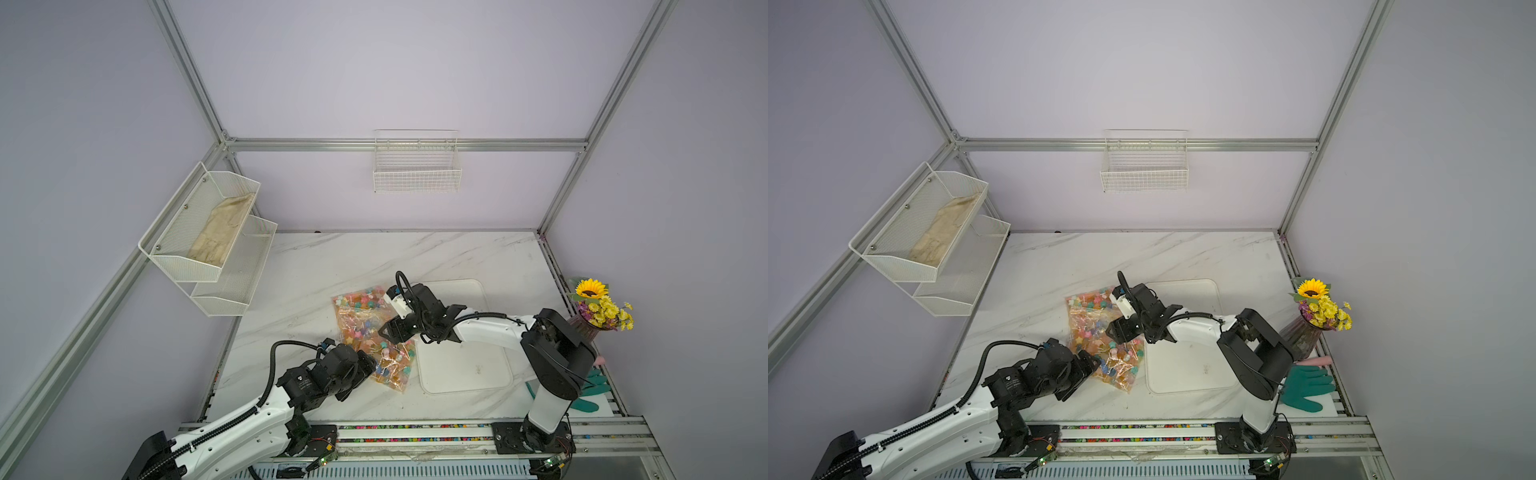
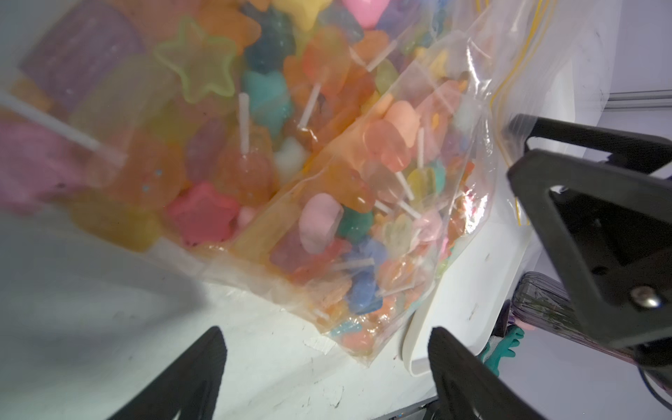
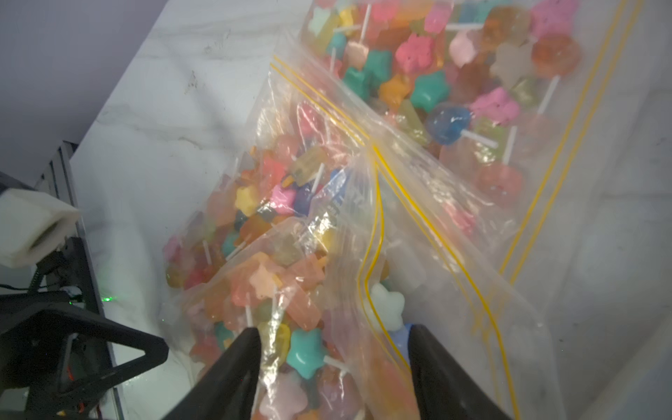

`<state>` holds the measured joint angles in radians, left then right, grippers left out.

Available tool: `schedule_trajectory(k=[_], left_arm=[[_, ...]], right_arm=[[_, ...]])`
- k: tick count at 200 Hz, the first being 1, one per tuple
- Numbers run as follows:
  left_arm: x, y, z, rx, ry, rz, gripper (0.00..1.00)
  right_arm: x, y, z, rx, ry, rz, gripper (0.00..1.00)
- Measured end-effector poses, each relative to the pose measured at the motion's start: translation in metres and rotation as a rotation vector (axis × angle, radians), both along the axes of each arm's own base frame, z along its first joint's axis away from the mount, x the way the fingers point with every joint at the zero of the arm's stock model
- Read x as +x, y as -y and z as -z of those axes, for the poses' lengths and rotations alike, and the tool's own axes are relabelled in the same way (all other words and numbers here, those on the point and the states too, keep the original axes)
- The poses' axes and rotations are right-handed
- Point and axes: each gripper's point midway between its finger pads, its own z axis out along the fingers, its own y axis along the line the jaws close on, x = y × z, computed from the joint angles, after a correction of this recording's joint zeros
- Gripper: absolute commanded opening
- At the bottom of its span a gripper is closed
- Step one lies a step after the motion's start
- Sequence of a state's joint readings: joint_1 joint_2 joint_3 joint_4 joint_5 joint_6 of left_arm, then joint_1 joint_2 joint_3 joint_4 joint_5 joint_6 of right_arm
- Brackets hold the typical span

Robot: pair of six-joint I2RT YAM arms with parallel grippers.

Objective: Pour candies out of the ziploc bag
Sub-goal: Pick up the ziploc bag from the center of the board.

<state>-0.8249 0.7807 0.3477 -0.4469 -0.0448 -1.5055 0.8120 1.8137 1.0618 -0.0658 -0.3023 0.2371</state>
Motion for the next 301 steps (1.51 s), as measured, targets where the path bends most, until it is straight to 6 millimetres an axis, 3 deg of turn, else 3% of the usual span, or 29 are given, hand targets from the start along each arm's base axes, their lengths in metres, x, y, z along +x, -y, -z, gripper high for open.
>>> schedule_trajectory(k=[34, 69, 112, 168, 259, 301], left_arm=[[0.005, 0.003, 0.005, -0.028, 0.018, -0.021, 0.68], [0.011, 0.006, 0.000, -0.050, 0.045, -0.037, 0.51], [0.013, 0.003, -0.005, -0.056, 0.063, -0.059, 0.32], [0.012, -0.006, -0.004, -0.041, 0.062, -0.091, 0.00], [0.010, -0.021, -0.006, -0.002, 0.090, -0.118, 0.00], [0.008, -0.043, -0.008, 0.074, 0.120, -0.149, 0.00]], right_arm=[[-0.003, -0.001, 0.005, -0.016, -0.010, -0.001, 0.39], [0.001, -0.002, 0.002, -0.013, 0.000, 0.013, 0.25], [0.002, -0.001, 0.002, -0.016, -0.001, 0.020, 0.00], [0.002, -0.001, -0.002, -0.011, 0.004, 0.023, 0.00], [0.001, 0.000, -0.025, 0.022, 0.015, 0.040, 0.00], [-0.002, 0.001, -0.027, 0.027, -0.011, 0.046, 0.00]])
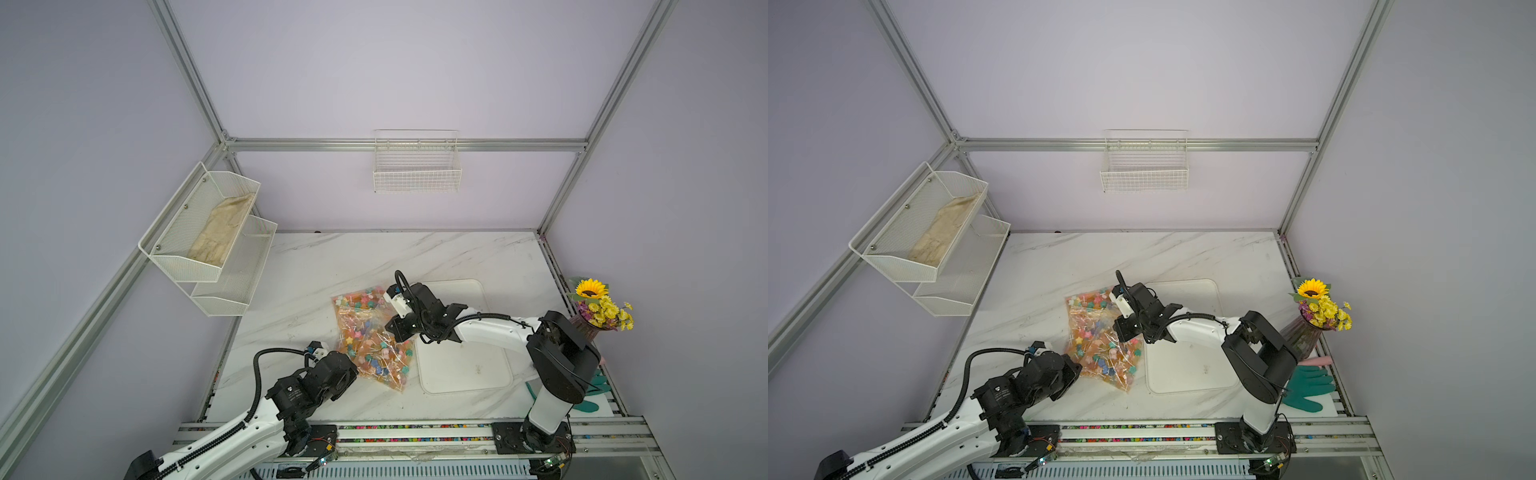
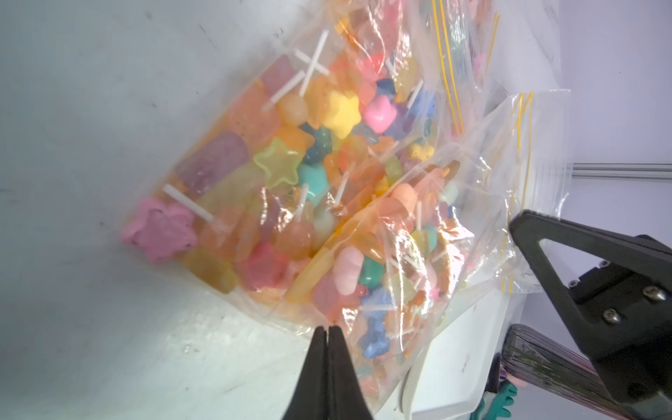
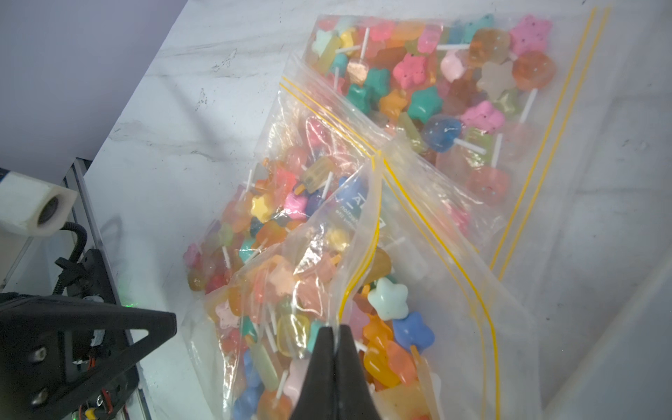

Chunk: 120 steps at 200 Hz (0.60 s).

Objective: Pour candies out of the ziploc bag
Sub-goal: Pick up the ziploc bag from the center of the board.

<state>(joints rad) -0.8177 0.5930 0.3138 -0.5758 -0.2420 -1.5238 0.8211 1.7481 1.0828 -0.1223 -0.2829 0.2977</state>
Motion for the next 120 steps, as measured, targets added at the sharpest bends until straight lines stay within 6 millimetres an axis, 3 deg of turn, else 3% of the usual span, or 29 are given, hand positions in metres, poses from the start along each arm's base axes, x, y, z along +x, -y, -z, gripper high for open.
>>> schedule_trajectory(k=[29, 44, 56, 88, 120], left_arm=[[0.002, -0.013, -0.009, 0.053, 0.015, -0.018, 0.00], [0.005, -0.016, -0.015, 0.061, 0.025, -0.021, 0.41], [0.007, -0.016, -0.016, 0.060, 0.028, -0.023, 0.56], [0.009, -0.009, -0.014, 0.043, 0.013, -0.013, 0.59], [0.012, 0.001, -0.008, 0.014, -0.021, -0.012, 0.54]], right_arm=[[-0.005, -0.002, -0.011, 0.034, -0.025, 0.002, 0.00], [-0.007, -0.003, -0.021, 0.059, -0.026, -0.001, 0.00], [-0.008, -0.003, -0.029, 0.077, -0.023, -0.001, 0.00], [-0.008, -0.003, -0.035, 0.088, -0.021, 0.003, 0.00], [-0.008, -0.003, -0.035, 0.088, -0.021, 0.004, 0.00]])
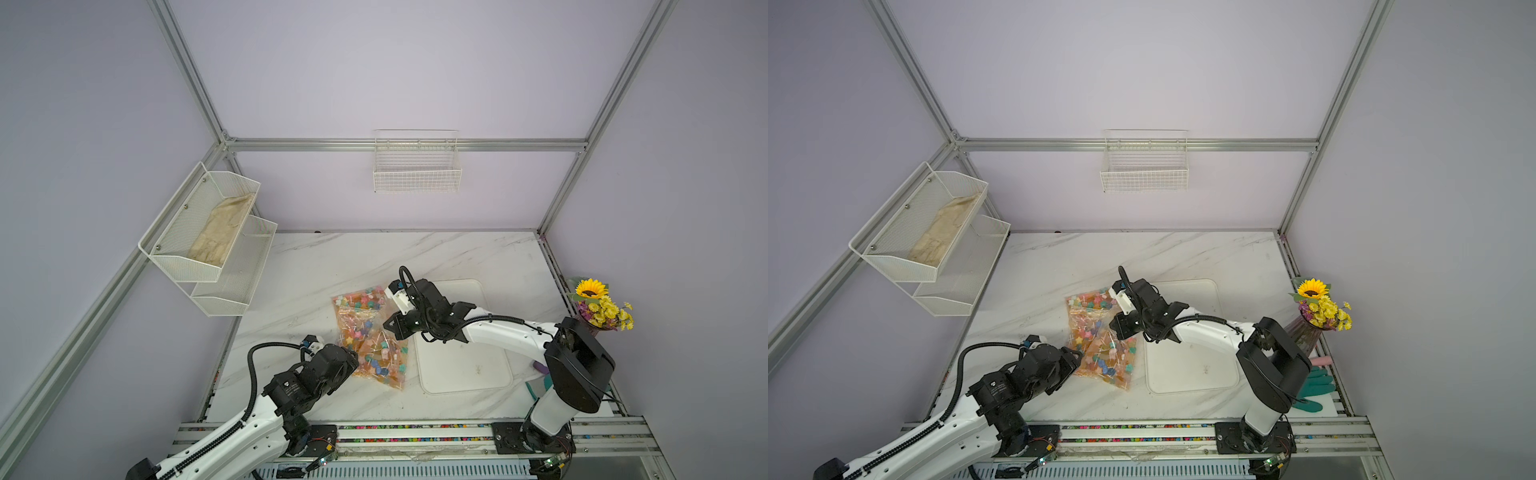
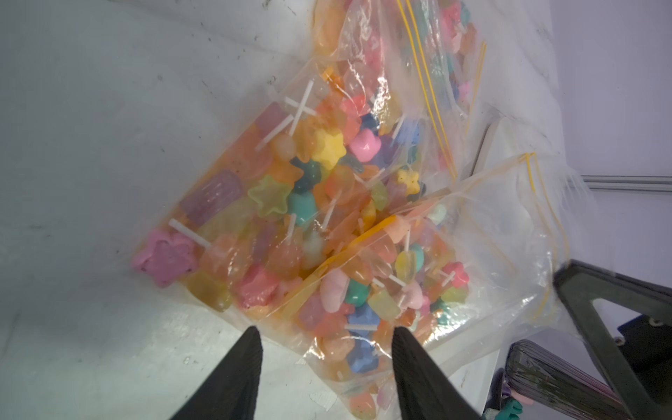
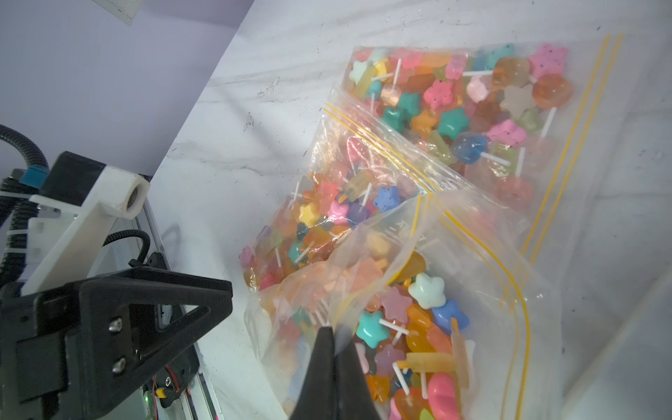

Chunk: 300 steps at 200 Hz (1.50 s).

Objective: Pour candies out of the ziploc bag
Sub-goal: Pick up the ziploc bag from the center of the board.

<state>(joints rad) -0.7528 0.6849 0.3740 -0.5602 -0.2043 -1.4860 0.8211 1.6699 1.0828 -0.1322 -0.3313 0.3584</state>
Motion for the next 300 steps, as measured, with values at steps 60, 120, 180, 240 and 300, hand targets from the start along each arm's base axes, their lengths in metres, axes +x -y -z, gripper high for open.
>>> schedule_trajectory(k=[60, 120, 180, 240, 300], left_arm=[[0.003, 0.013, 0.015, -0.006, -0.064, 0.010, 0.53], [0.002, 0.016, 0.019, -0.023, -0.085, 0.001, 0.37], [0.002, 0.016, 0.020, -0.038, -0.090, -0.011, 0.04], [0.003, 0.017, 0.014, -0.055, -0.069, -0.008, 0.00], [0.005, 0.002, 0.004, 0.022, -0.003, 0.020, 0.00]], right_arm=[[0.000, 0.000, 0.000, -0.001, 0.000, 0.000, 0.00], [0.000, 0.000, 0.003, -0.004, -0.003, 0.000, 0.00], [0.000, 0.000, 0.004, -0.007, -0.005, 0.000, 0.00], [0.000, 0.000, 0.005, -0.009, -0.007, 0.001, 0.00], [0.000, 0.000, 0.004, 0.000, -0.025, 0.014, 0.04]])
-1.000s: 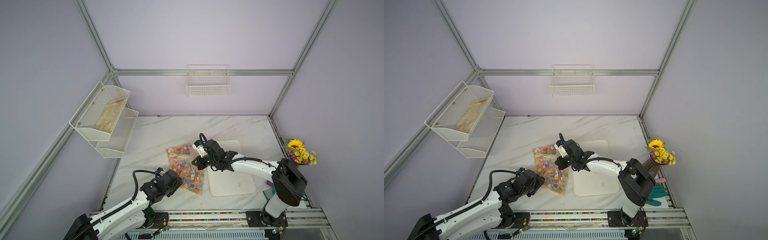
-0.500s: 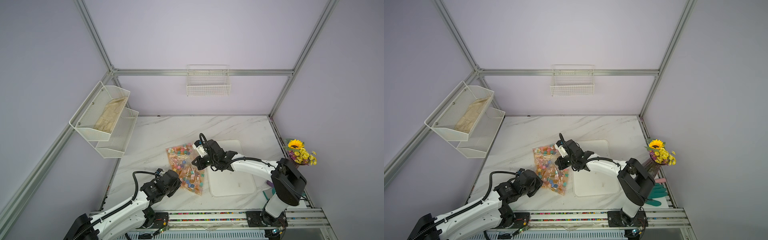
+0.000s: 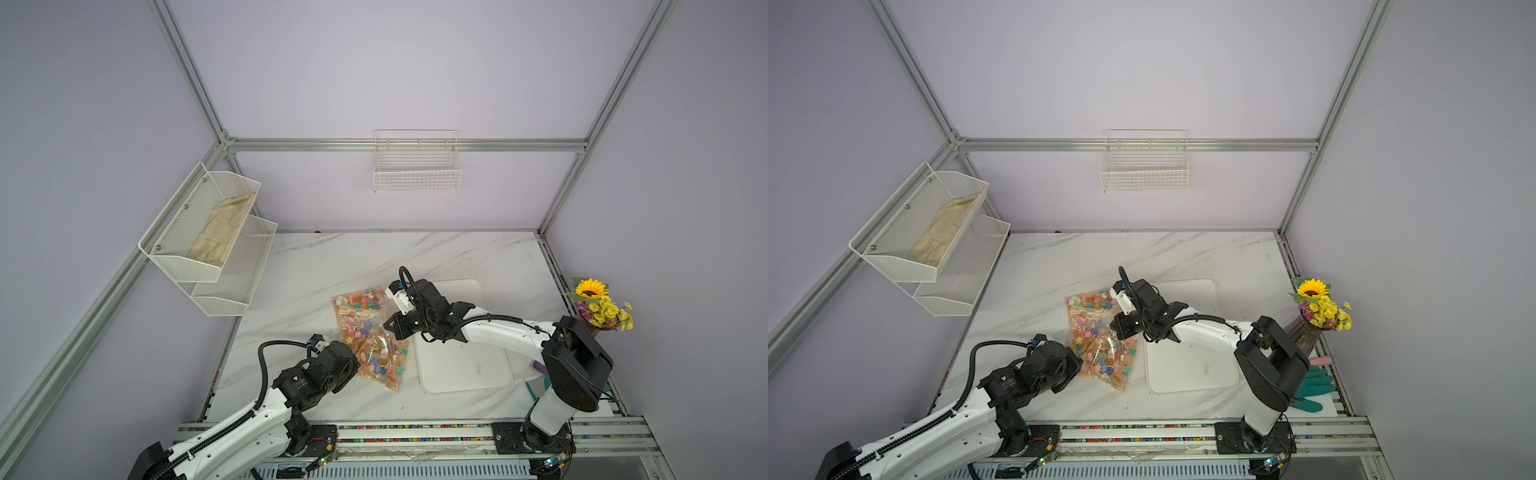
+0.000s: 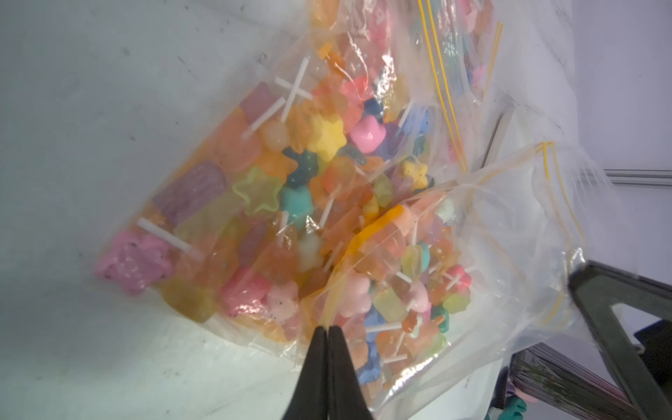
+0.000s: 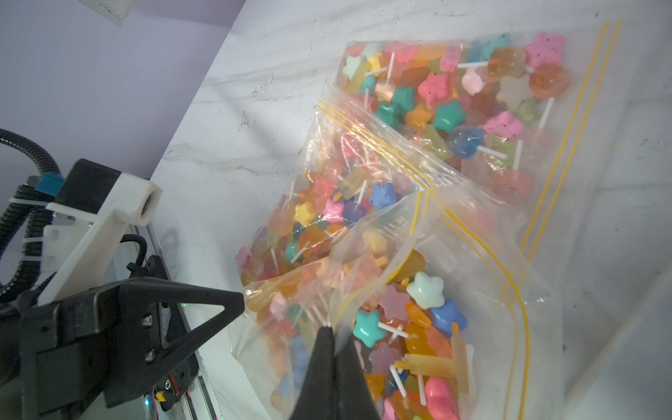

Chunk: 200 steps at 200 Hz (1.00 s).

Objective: Pour candies out of the ziploc bag
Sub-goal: Pick up the ziploc bag from the center of the board.

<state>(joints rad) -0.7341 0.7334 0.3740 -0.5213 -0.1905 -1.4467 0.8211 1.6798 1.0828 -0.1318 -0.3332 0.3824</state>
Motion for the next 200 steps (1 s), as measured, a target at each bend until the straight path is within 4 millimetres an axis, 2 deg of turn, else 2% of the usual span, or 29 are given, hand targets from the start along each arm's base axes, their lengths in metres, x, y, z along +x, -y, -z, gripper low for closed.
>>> schedule_trajectory(k=[65, 114, 144, 150, 158, 166, 183, 200], left_arm=[[0.028, -0.020, -0.015, 0.073, -0.004, -0.007, 0.00], [0.057, -0.010, -0.030, 0.108, -0.027, 0.076, 0.00], [0.063, -0.003, -0.031, 0.105, -0.036, 0.113, 0.00], [0.062, -0.002, -0.030, 0.105, -0.042, 0.117, 0.14], [0.061, -0.002, -0.029, 0.107, -0.045, 0.125, 0.38], [0.061, -0.001, -0.029, 0.106, -0.044, 0.132, 0.53], [0.061, 0.001, -0.032, 0.094, -0.037, 0.137, 0.66], [0.059, 0.001, -0.038, 0.070, -0.007, 0.137, 0.68]], right_arm=[[-0.018, 0.010, -0.004, 0.033, -0.046, -0.003, 0.04], [-0.028, 0.016, 0.012, 0.034, -0.100, 0.003, 0.03], [-0.028, 0.017, 0.016, 0.034, -0.108, 0.016, 0.04], [-0.028, 0.017, 0.016, 0.036, -0.109, 0.018, 0.04], [-0.028, 0.017, 0.017, 0.036, -0.110, 0.020, 0.04], [-0.027, 0.016, 0.018, 0.035, -0.114, 0.023, 0.04], [-0.027, 0.016, 0.021, 0.032, -0.118, 0.028, 0.05], [-0.025, 0.015, 0.022, 0.033, -0.118, 0.031, 0.05]])
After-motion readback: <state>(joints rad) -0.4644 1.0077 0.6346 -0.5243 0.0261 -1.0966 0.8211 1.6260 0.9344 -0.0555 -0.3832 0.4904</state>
